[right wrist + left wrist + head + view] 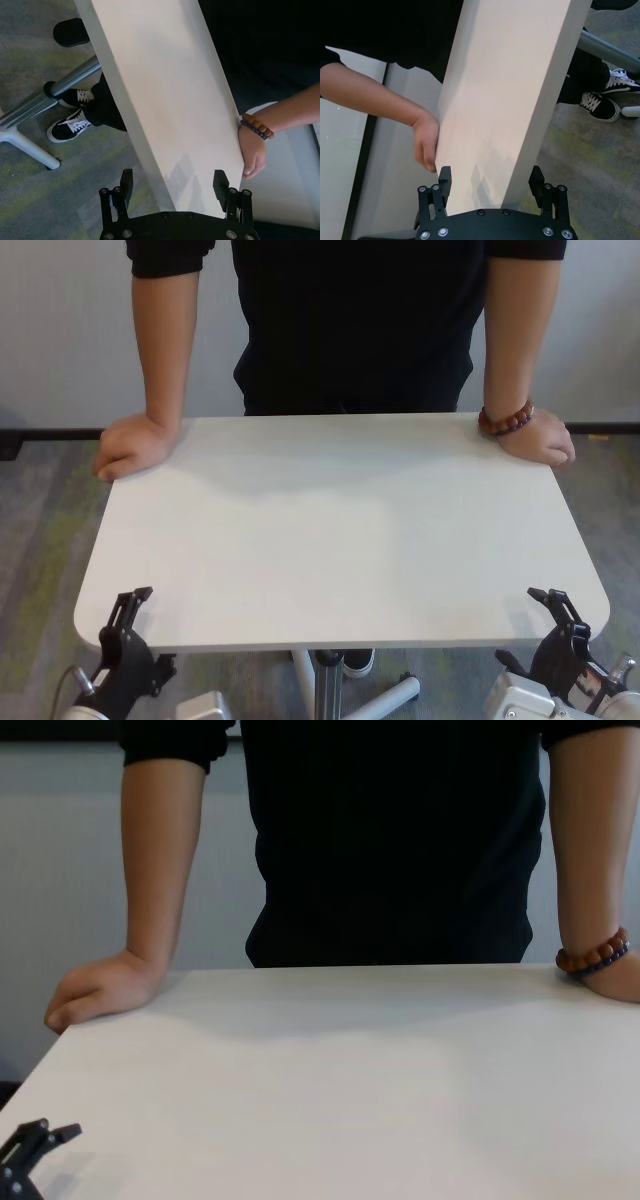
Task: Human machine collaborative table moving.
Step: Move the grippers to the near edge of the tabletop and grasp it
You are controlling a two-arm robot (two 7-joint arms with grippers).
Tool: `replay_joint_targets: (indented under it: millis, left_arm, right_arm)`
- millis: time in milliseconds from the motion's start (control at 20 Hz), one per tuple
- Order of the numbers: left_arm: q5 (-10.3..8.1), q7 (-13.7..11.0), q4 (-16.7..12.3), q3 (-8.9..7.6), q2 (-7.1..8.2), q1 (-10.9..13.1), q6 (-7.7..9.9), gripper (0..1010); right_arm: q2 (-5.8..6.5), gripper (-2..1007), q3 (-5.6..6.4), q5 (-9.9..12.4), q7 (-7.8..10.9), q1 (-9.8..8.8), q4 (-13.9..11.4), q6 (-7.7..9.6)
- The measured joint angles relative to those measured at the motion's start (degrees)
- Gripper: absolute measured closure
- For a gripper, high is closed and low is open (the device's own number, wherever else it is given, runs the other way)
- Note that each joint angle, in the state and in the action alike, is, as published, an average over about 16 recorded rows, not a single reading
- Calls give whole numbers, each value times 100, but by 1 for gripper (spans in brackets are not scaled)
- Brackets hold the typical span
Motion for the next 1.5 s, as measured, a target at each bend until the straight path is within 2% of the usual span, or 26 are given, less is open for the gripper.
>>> replay_joint_targets:
  millis: [700, 1500]
  left_arm:
    - [168, 33, 305, -36, -328, -86, -107, 9]
    - [303, 69, 396, -213, -498, -59, -265, 9]
  right_arm:
    - [-175, 0, 16, -311, 140, 120, 139, -11]
    - [-356, 0, -44, -819, 213, 256, 311, -4]
